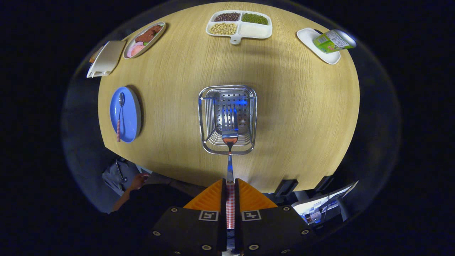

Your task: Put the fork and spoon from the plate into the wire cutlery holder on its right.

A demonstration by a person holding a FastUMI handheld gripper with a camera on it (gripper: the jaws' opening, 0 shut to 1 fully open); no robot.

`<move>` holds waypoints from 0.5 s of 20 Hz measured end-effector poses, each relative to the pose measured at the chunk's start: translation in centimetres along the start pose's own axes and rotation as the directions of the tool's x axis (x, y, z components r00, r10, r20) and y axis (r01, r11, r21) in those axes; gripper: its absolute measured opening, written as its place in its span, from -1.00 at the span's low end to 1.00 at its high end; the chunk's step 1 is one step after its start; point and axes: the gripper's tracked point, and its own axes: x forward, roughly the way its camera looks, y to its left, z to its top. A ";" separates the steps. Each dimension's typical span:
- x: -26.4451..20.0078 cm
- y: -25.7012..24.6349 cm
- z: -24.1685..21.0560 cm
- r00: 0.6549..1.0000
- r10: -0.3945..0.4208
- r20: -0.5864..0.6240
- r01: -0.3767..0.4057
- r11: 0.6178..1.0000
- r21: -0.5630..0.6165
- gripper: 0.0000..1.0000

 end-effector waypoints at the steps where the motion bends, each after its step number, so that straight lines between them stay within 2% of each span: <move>1: 0.1 -0.1 0.0 0.999 0.010 -0.031 -0.010 1.000 0.001 -0.82; 4: -0.2 0.6 1.2 0.997 0.048 -0.065 -0.048 0.999 0.005 -0.81; 10: -0.5 0.3 3.8 0.998 0.039 -0.051 -0.039 0.999 -0.003 -0.67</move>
